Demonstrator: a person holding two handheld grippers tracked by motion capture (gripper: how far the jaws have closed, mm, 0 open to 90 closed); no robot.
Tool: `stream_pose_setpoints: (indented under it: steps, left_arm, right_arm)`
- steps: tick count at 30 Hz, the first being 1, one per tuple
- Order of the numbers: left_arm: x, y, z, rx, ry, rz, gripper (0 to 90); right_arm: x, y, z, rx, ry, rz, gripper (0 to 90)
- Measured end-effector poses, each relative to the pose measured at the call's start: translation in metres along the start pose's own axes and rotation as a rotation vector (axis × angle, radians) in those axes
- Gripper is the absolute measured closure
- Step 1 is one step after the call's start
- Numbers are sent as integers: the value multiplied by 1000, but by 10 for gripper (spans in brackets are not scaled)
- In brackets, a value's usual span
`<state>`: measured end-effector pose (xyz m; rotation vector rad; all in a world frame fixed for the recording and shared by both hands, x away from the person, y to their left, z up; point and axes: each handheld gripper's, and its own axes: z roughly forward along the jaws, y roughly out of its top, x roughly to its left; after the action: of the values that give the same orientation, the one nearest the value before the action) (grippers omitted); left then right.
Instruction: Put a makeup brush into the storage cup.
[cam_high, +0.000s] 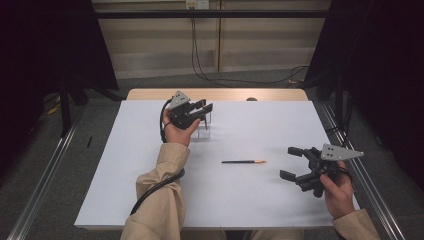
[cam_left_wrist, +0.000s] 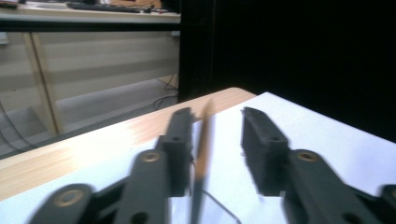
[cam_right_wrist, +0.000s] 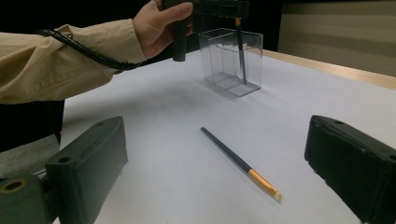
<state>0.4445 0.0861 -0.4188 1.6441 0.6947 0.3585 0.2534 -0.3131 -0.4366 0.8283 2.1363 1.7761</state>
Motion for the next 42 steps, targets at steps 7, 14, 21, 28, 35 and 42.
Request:
stream_pose_setpoints:
  steps: [7,14,21,28,35,42]
  left_arm:
    - [-2,3,-14,-3,18,-39,230]
    - [-1,1,-27,5,35,-54,115]
    - [0,-3,-39,2,29,-46,83]
    - [-3,-6,-50,-2,19,-47,61]
    - [-4,-9,-60,-15,-11,-53,9]
    - [-6,-11,-73,-22,-54,-59,0]
  right_arm:
    - [1,0,1,1,3,-3,53]
    - [2,0,3,8,6,-6,53]
    - [3,0,4,12,6,-7,53]
    - [3,0,3,11,2,-6,53]
    - [3,1,3,9,-2,-7,53]
    - [3,1,5,13,-1,-8,53]
